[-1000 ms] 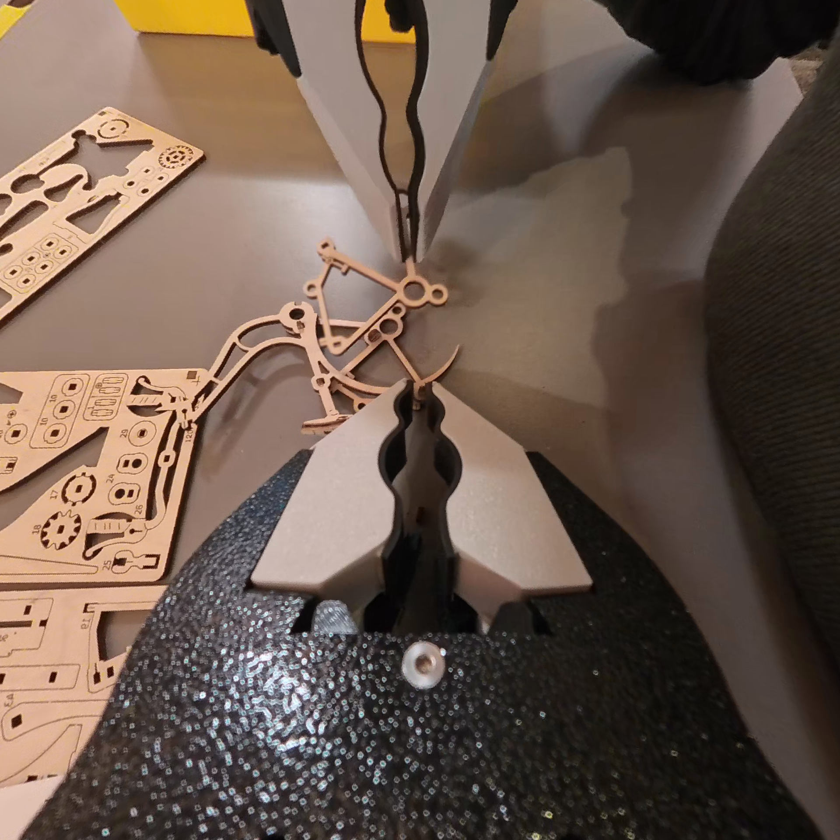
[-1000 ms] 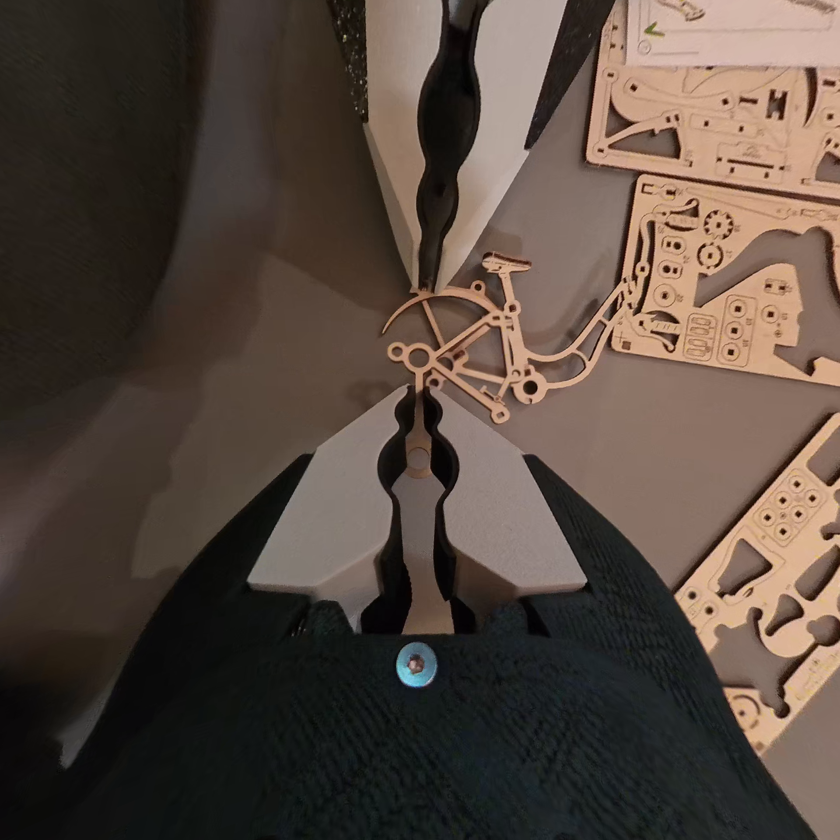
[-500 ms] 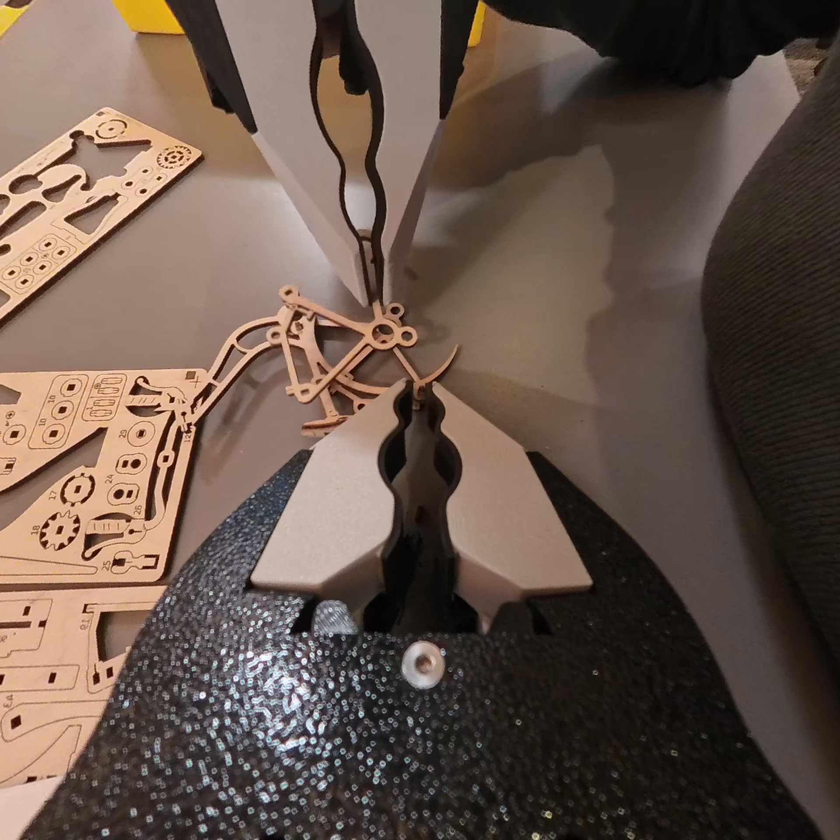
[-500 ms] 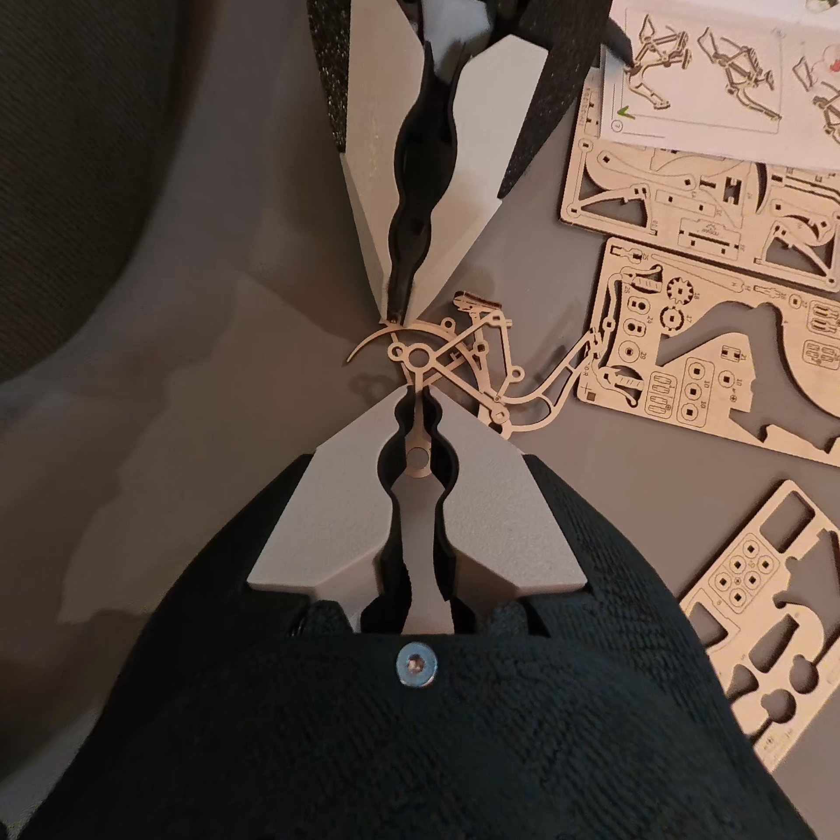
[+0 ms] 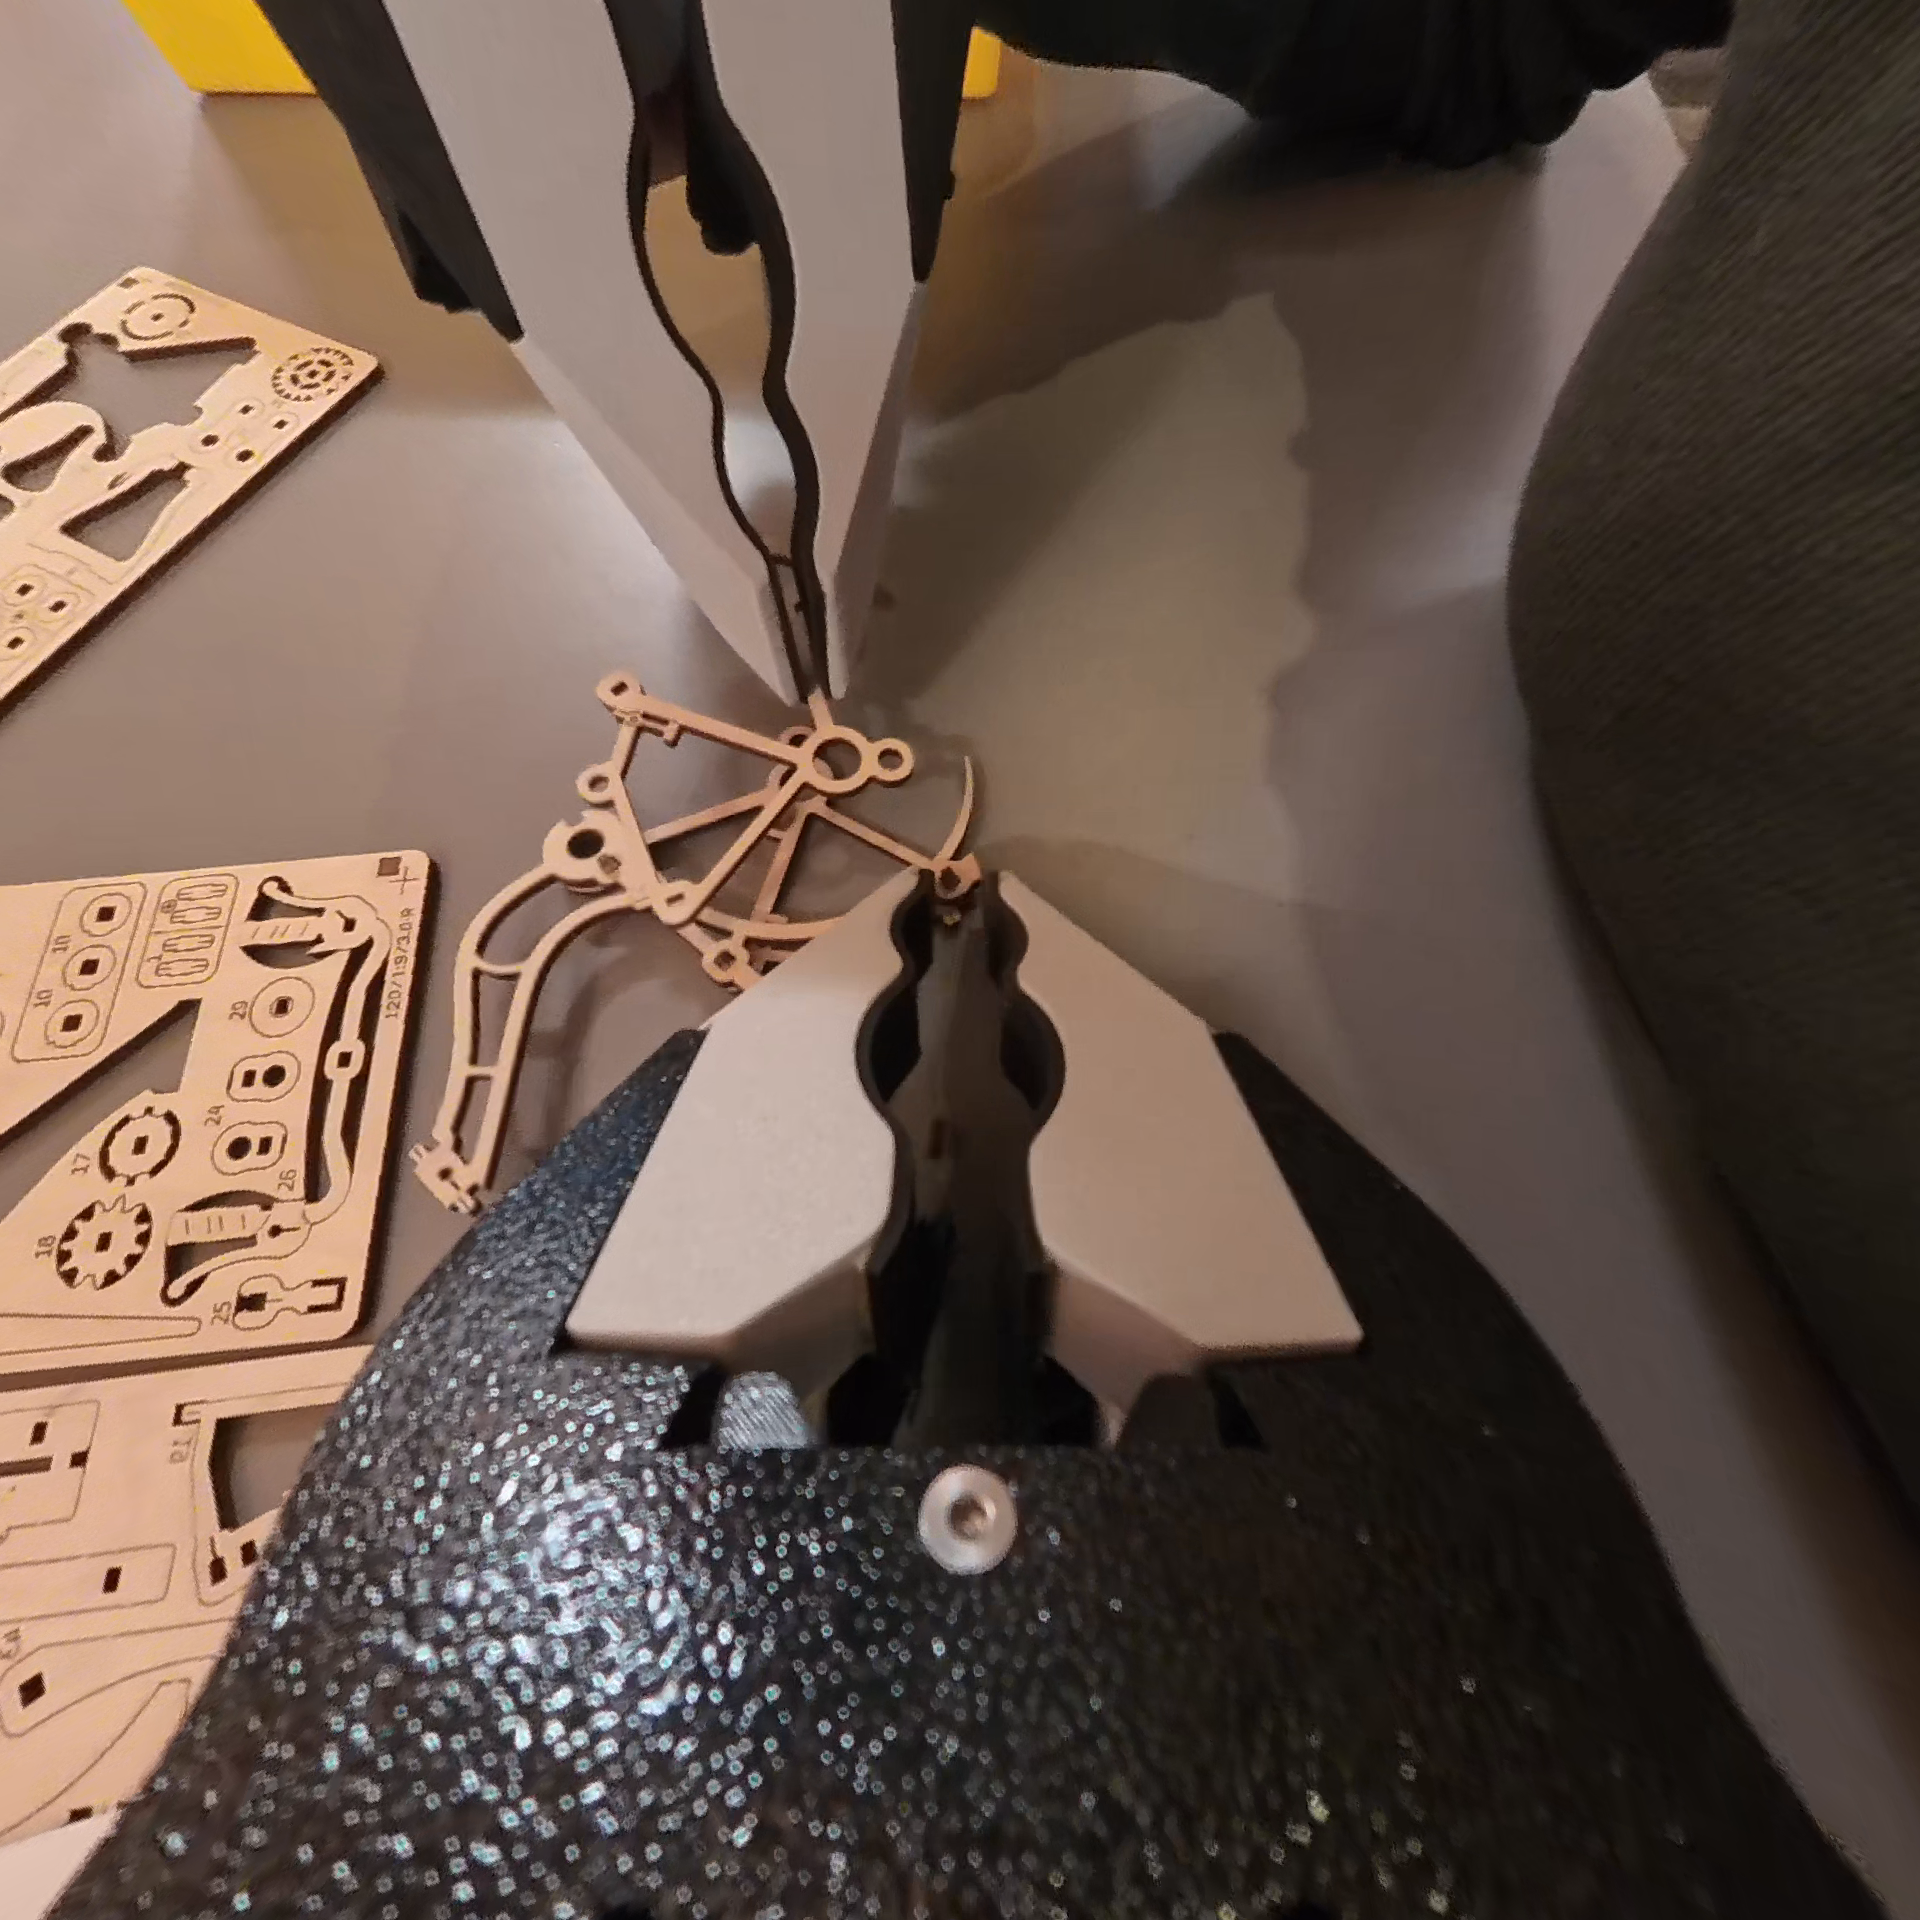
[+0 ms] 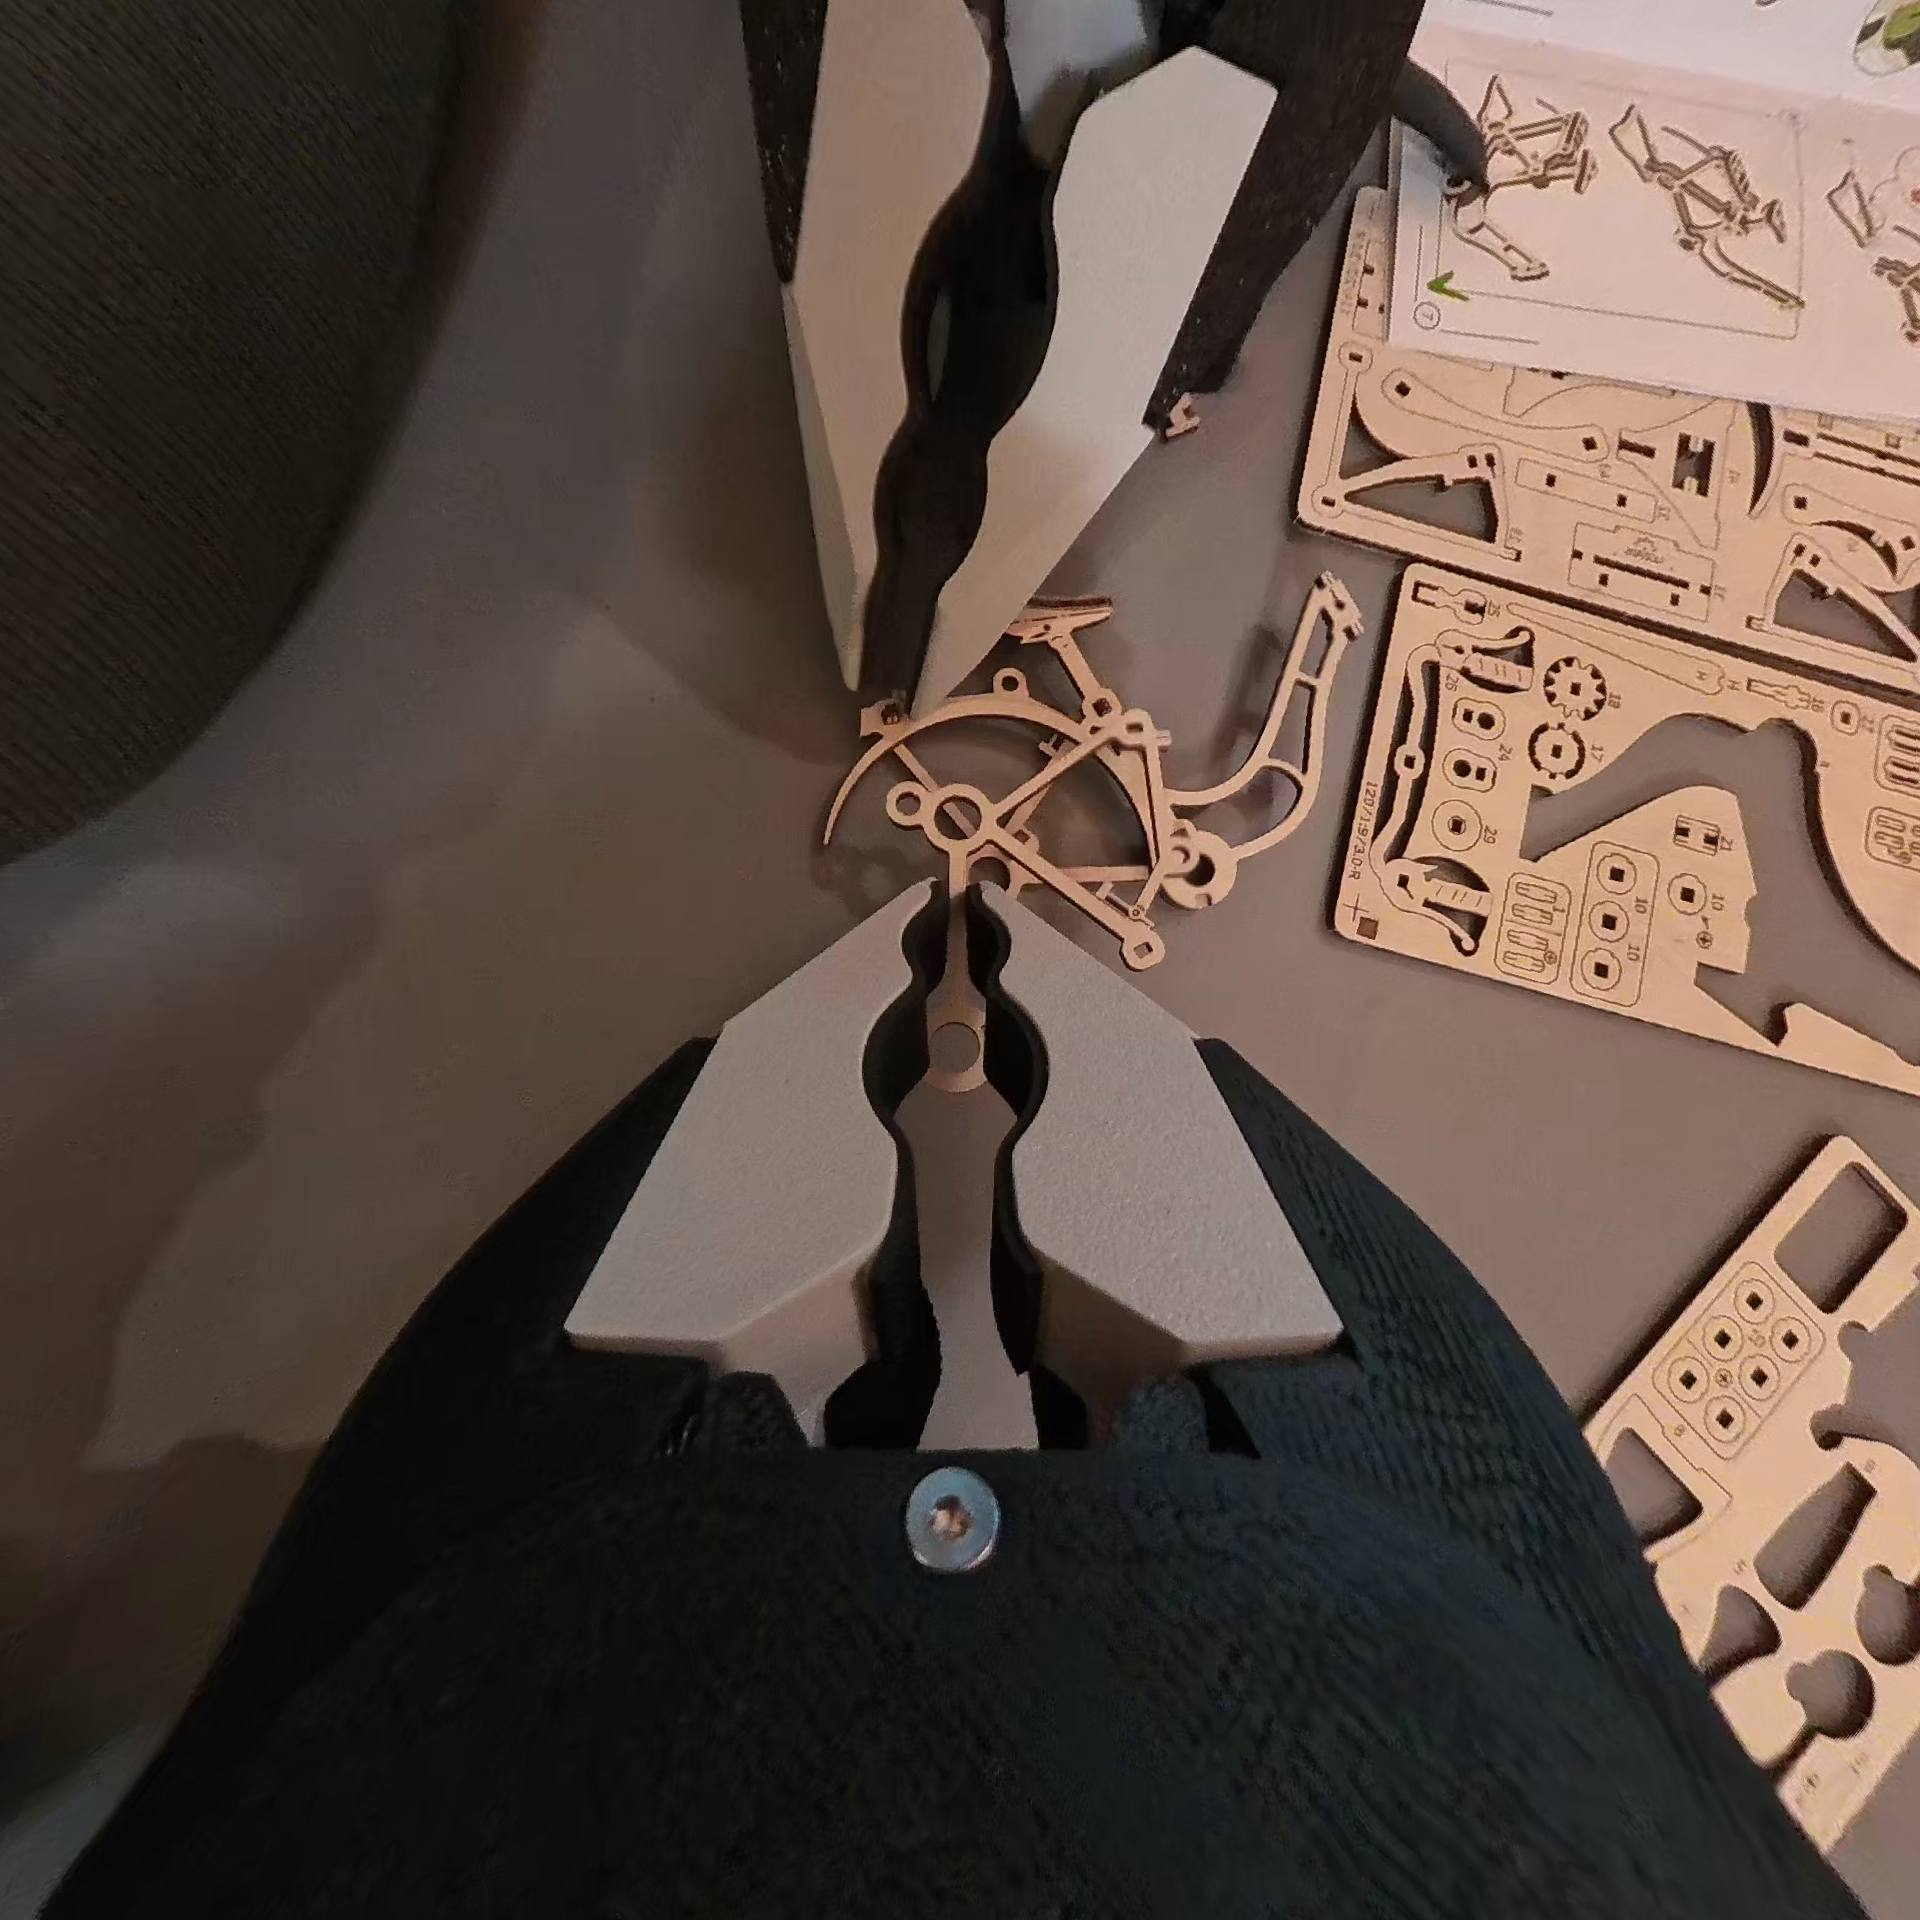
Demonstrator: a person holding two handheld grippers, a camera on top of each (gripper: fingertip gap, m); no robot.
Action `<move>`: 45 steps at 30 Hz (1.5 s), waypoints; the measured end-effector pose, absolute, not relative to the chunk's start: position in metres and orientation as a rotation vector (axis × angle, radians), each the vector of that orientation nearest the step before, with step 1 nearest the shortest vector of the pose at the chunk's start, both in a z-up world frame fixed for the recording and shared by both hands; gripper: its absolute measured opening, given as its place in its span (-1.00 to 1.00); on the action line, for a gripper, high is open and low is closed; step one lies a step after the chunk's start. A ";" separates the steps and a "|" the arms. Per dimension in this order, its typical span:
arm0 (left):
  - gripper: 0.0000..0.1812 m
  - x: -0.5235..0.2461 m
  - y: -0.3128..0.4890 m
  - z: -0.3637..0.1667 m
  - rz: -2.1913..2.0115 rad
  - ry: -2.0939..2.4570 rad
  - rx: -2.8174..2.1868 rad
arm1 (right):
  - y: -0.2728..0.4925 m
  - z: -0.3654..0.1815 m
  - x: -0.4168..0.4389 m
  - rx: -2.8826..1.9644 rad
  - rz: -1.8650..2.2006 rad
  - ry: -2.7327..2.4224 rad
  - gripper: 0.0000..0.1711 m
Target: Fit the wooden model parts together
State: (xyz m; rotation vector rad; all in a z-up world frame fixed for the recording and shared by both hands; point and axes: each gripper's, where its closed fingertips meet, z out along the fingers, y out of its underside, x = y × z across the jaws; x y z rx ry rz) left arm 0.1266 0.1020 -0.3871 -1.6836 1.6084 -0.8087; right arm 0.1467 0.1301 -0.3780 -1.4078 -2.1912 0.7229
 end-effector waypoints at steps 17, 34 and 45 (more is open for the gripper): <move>-0.64 0.096 0.133 -0.337 -0.661 1.349 -1.504 | 0.123 -0.371 0.135 -1.245 0.761 -2.263 -0.99; -0.43 0.089 0.153 -0.385 -0.542 1.388 -1.832 | 0.123 -0.368 0.140 -1.287 0.711 -2.280 -0.99; -0.42 0.090 0.147 -0.366 -0.763 1.423 -1.677 | 0.120 -0.370 0.129 -1.239 0.761 -2.288 -0.99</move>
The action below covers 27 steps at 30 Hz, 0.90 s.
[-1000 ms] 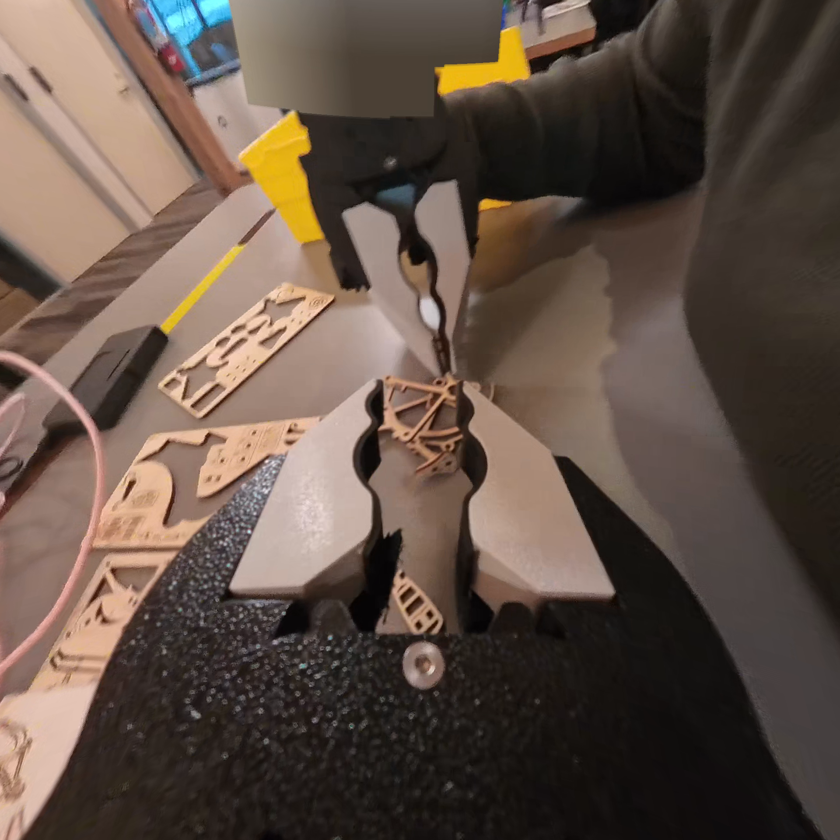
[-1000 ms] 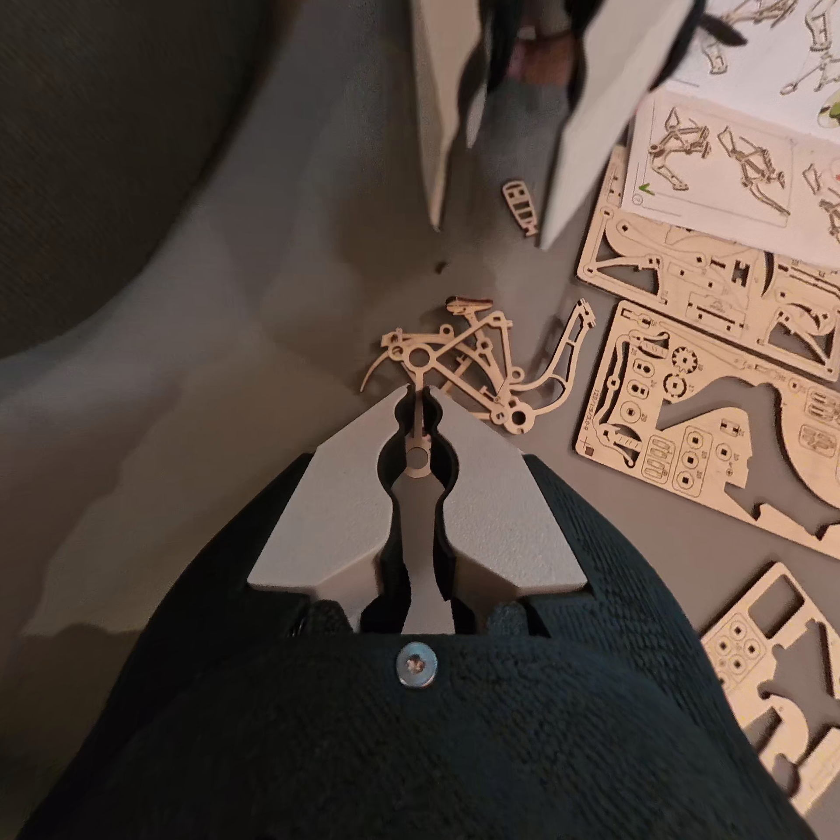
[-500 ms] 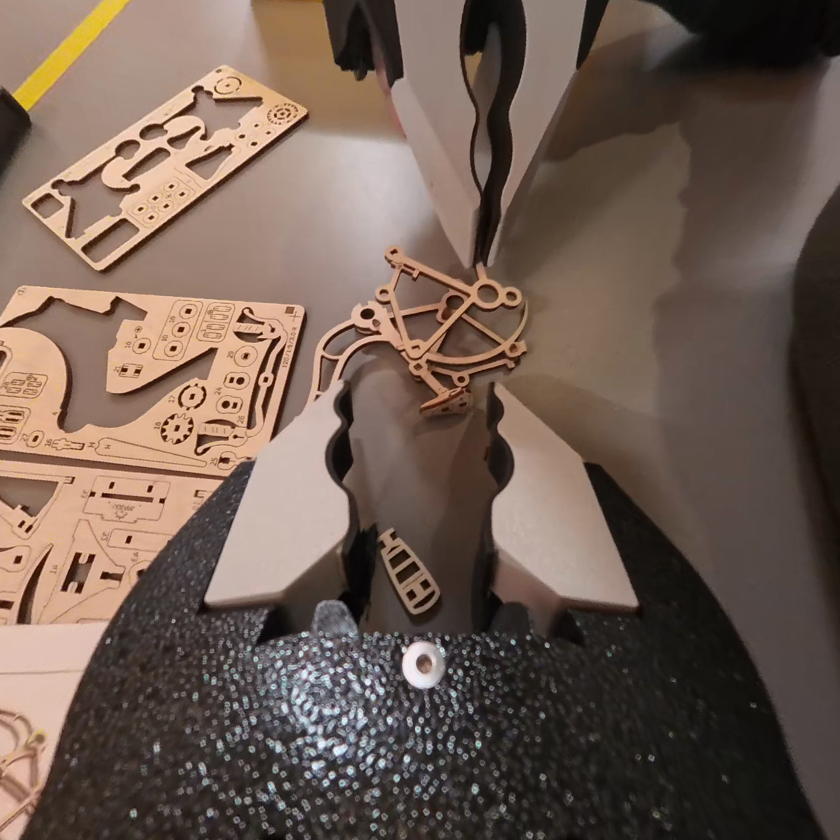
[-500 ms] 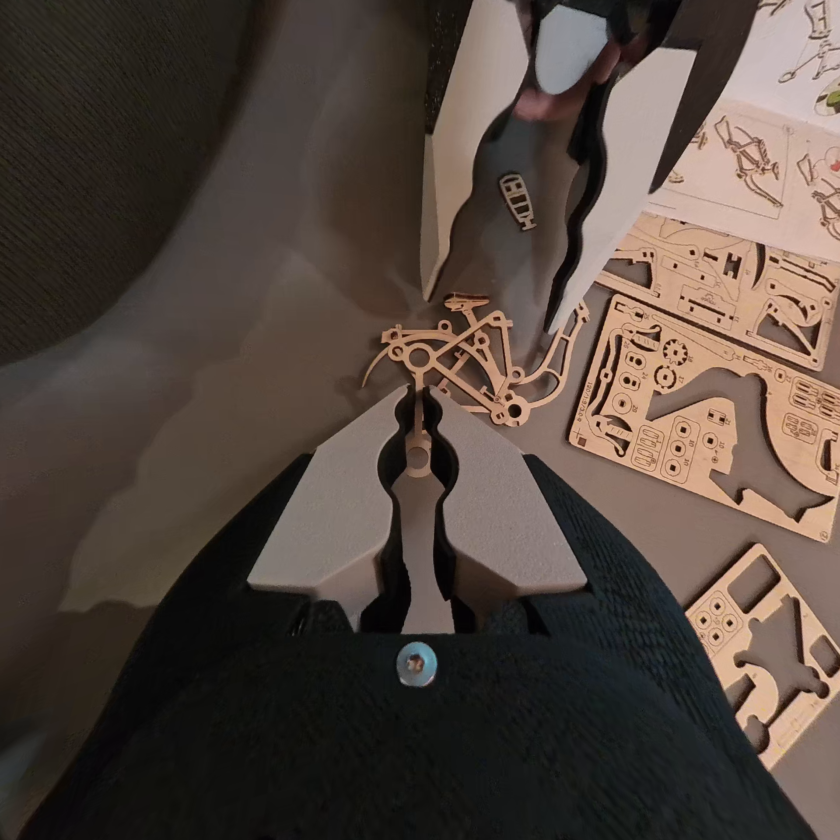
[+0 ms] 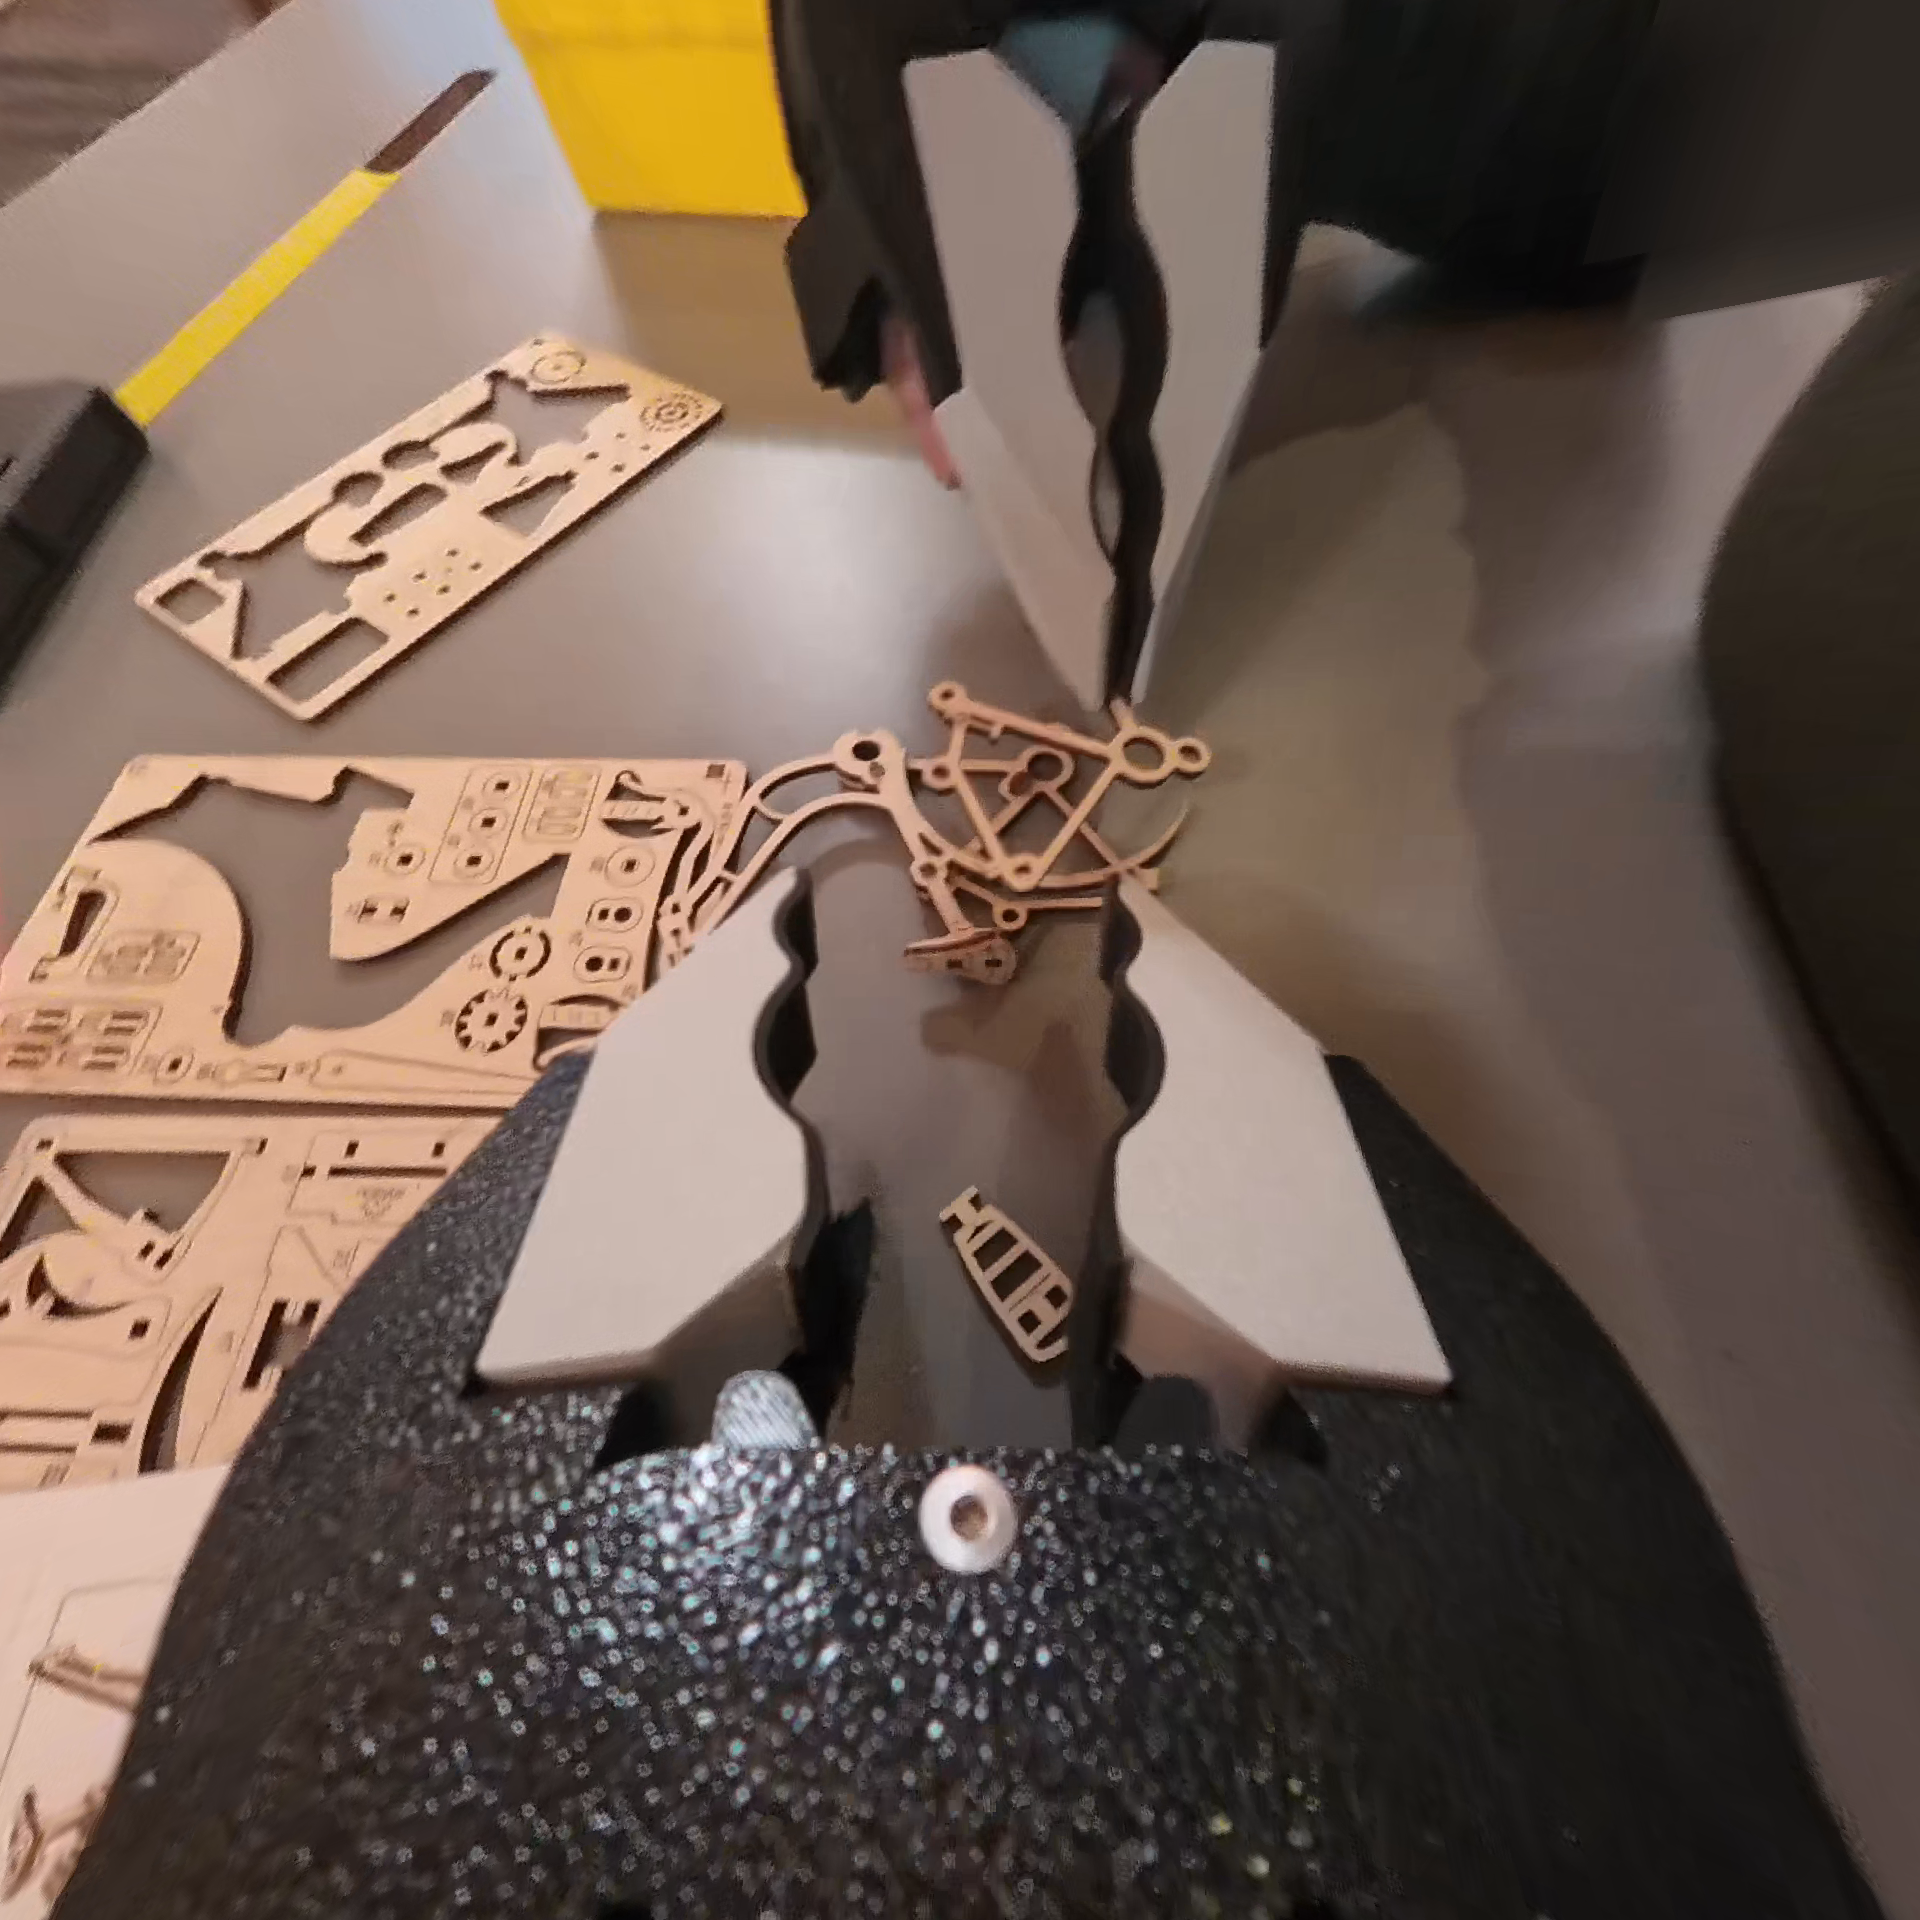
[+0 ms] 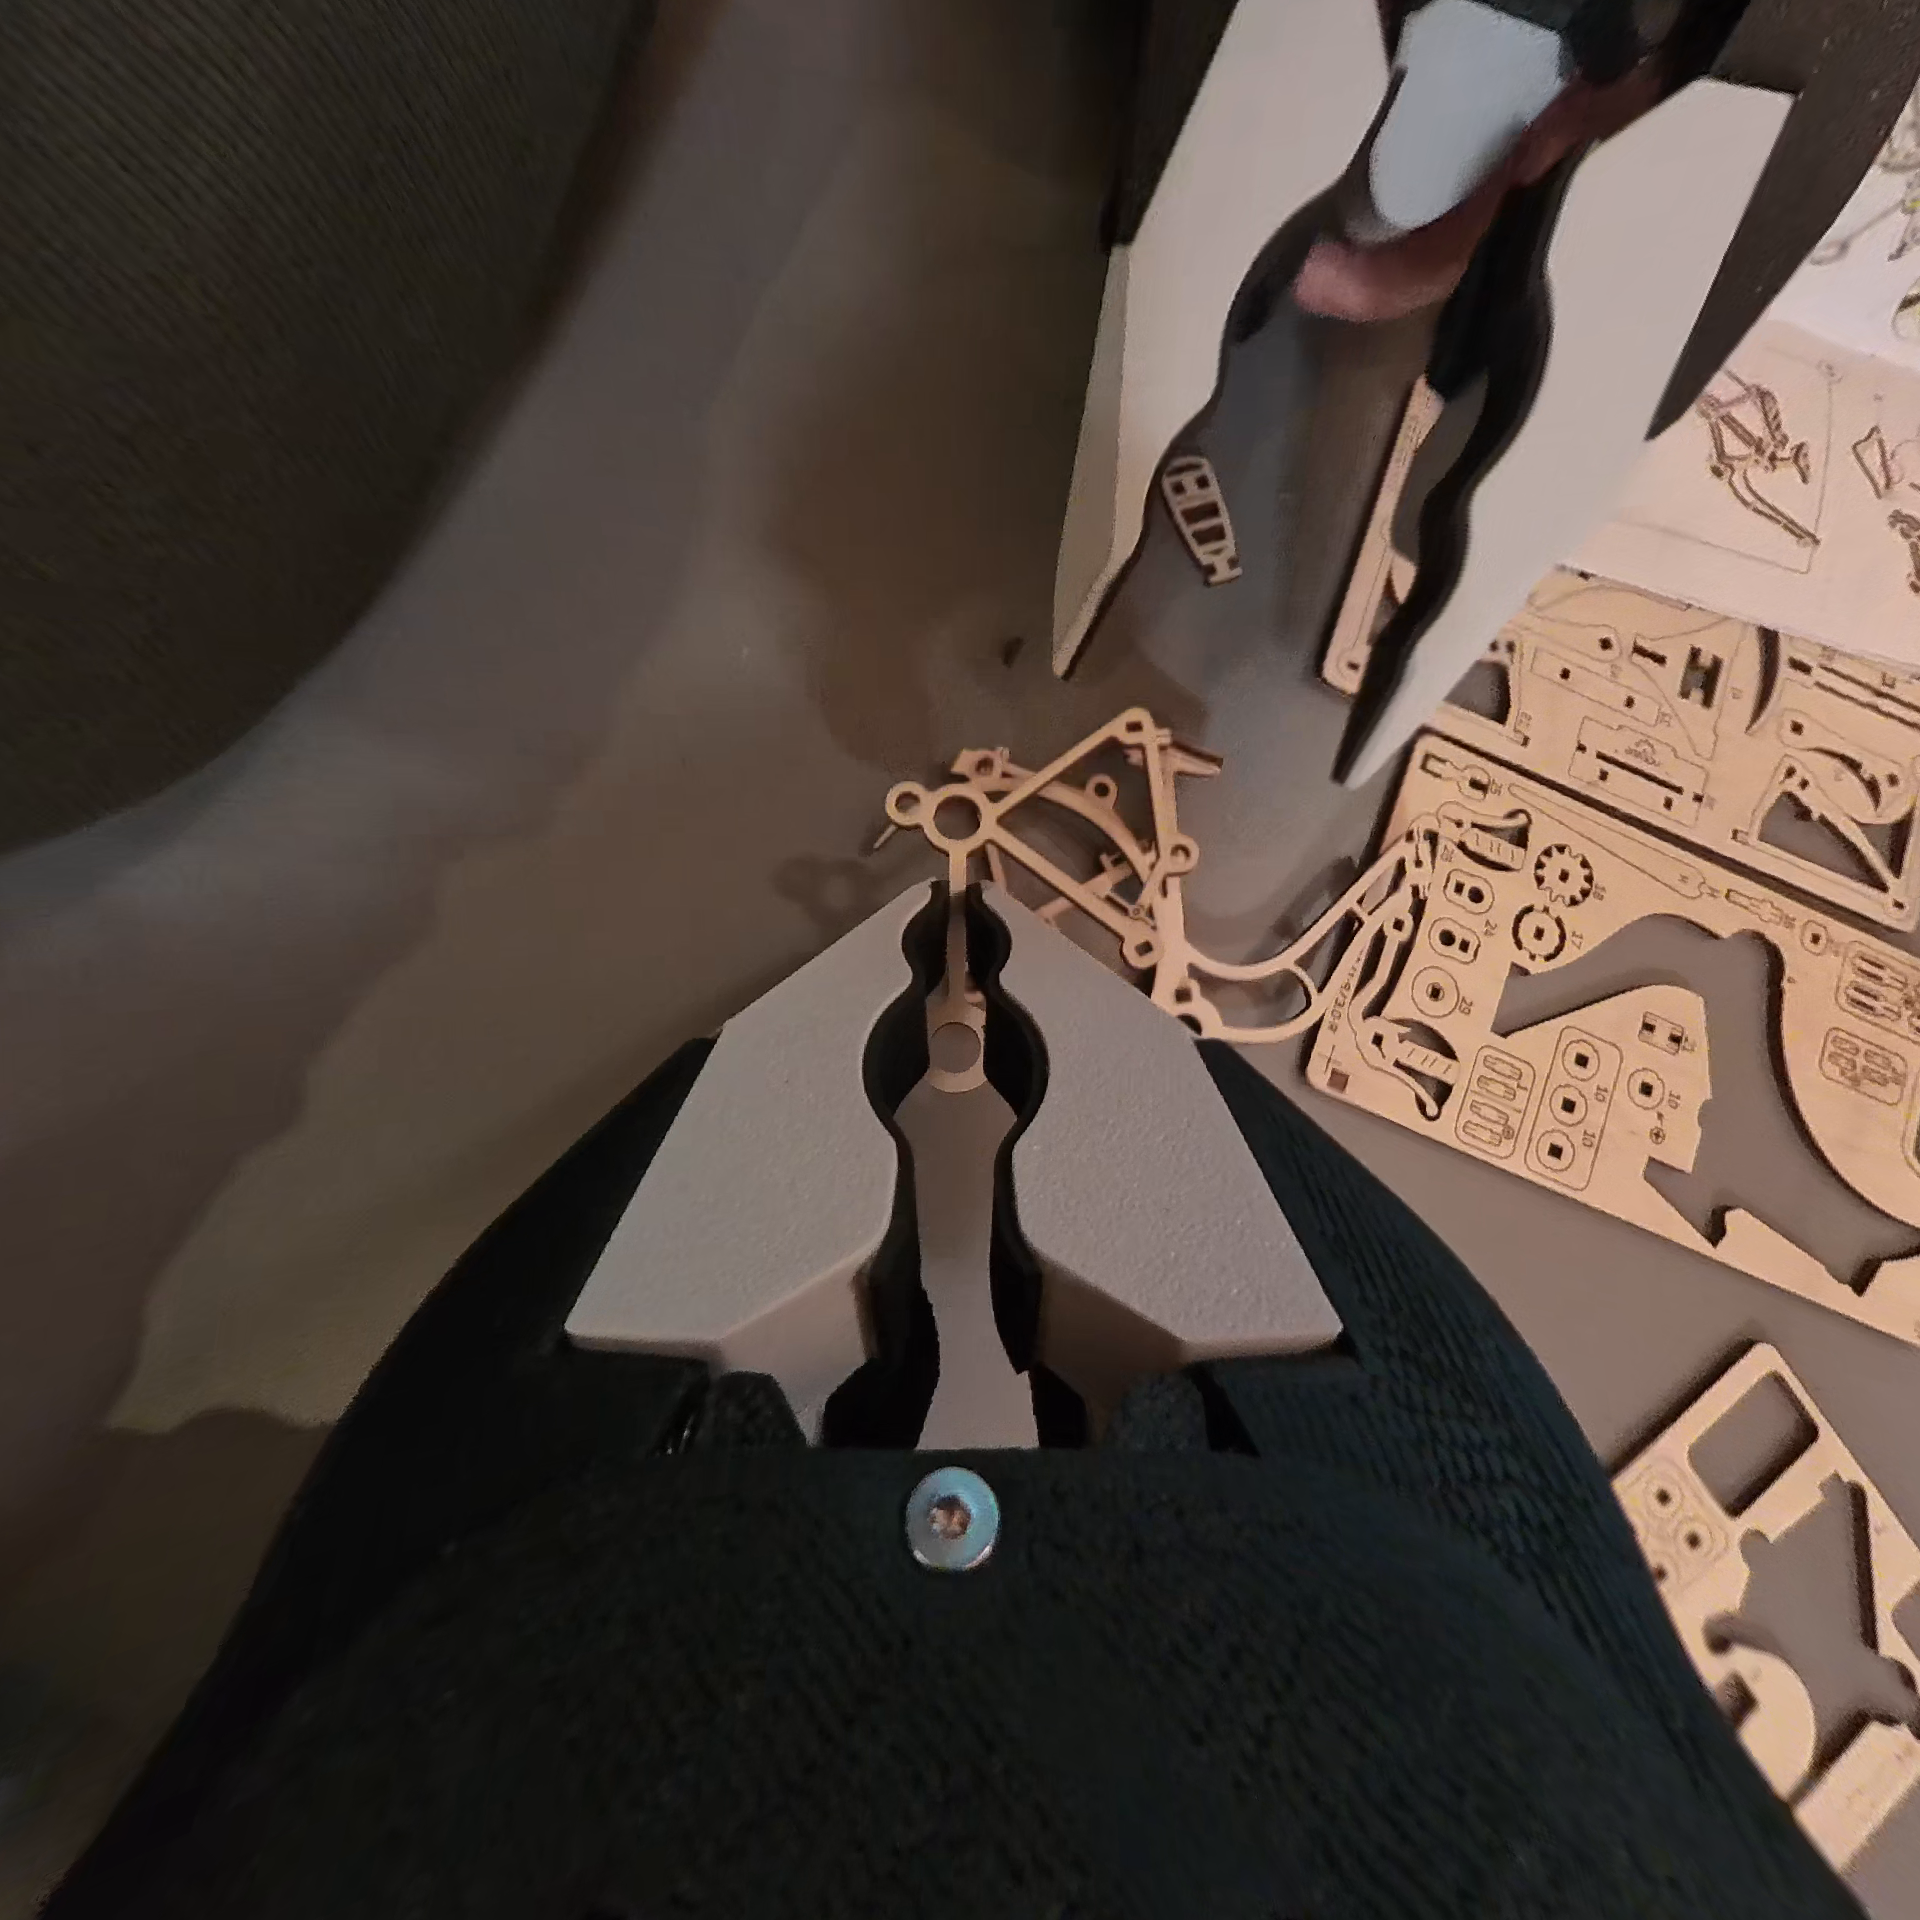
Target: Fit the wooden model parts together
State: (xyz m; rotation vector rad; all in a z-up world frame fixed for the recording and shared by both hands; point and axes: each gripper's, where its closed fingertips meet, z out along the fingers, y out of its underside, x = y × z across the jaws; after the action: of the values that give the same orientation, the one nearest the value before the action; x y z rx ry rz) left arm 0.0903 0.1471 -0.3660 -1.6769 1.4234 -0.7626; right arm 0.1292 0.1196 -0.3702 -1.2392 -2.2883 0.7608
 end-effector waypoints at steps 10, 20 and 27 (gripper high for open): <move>-0.78 0.092 0.131 -0.359 -0.883 1.493 -1.594 | 0.116 -0.362 0.119 -1.174 0.781 -2.304 -0.99; -0.87 0.094 0.138 -0.366 -0.789 1.490 -1.609 | 0.122 -0.366 0.123 -1.220 0.754 -2.302 -0.99; -0.87 0.101 0.149 -0.374 -0.754 1.443 -1.708 | 0.136 -0.375 0.131 -1.313 0.681 -2.300 -0.98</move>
State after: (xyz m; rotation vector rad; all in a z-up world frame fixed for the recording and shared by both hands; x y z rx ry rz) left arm 0.1011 0.1486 -0.3741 -1.7085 1.4434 -0.7542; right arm 0.1314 0.1355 -0.3751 -1.3130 -2.3004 0.6805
